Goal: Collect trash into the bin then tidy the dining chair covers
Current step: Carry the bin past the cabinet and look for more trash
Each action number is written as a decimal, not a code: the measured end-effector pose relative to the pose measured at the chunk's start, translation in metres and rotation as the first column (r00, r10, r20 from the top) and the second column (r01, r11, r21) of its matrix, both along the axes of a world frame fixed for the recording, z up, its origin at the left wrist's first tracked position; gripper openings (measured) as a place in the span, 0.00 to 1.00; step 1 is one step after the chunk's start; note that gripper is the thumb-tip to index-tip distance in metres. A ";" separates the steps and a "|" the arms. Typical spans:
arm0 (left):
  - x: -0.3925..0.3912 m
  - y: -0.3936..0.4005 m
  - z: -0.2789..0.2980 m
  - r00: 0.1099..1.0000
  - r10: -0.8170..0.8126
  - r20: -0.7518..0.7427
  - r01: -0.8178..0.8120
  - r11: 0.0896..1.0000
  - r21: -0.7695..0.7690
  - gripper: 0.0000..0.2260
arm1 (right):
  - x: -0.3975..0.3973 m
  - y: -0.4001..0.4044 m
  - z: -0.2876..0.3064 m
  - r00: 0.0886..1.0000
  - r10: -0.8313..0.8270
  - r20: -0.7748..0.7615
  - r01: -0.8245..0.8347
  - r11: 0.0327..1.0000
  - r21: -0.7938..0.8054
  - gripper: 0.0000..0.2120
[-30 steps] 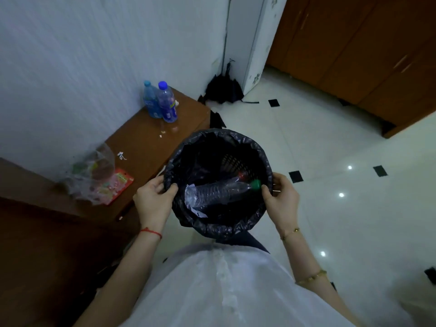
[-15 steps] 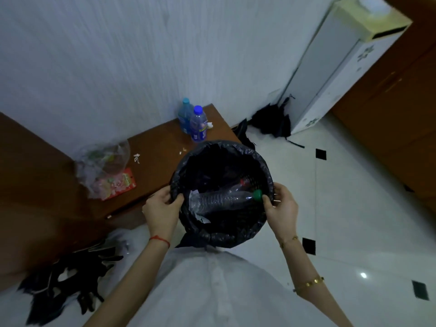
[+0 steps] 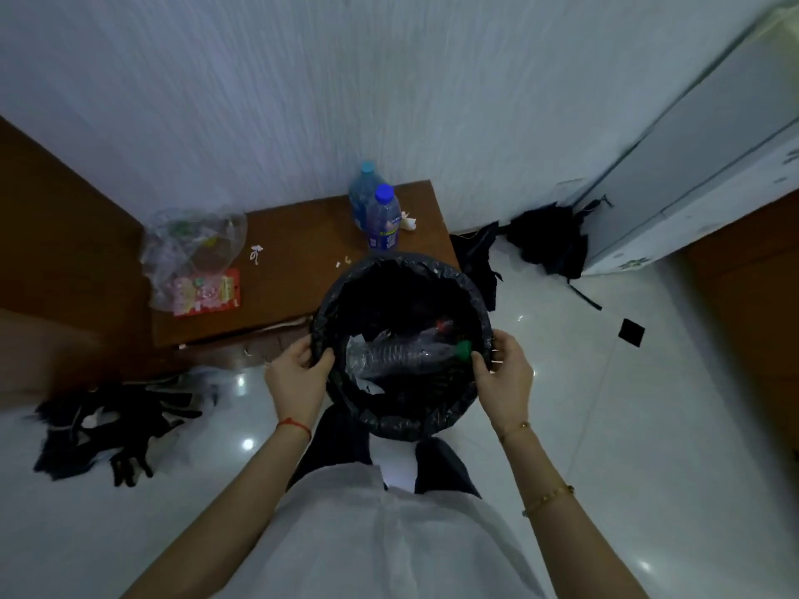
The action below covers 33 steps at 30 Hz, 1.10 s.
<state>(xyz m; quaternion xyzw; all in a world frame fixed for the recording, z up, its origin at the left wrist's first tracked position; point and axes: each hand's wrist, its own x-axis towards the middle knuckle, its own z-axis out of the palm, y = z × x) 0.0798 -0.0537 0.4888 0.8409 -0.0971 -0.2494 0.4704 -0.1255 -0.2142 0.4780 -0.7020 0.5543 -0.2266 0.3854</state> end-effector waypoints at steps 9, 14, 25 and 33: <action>-0.067 -0.019 -0.098 0.937 0.332 -0.109 -0.334 0.943 0.006 0.12 | -0.018 -0.062 -0.098 0.971 0.237 -0.016 -0.236 0.969 0.076 0.19; -0.083 -0.023 -0.203 0.870 0.455 -0.190 -0.459 0.888 0.025 0.12 | -0.008 -0.079 -0.204 0.955 0.296 -0.031 -0.292 0.950 0.109 0.17; -0.076 -0.020 -0.449 0.778 0.556 -0.292 -0.557 0.826 0.089 0.13 | 0.013 -0.088 -0.456 0.919 0.386 -0.084 -0.363 0.910 0.202 0.16; -0.059 -0.021 -0.550 0.770 0.544 -0.334 -0.538 0.835 0.117 0.14 | 0.025 -0.095 -0.554 0.906 0.405 -0.123 -0.379 0.905 0.193 0.17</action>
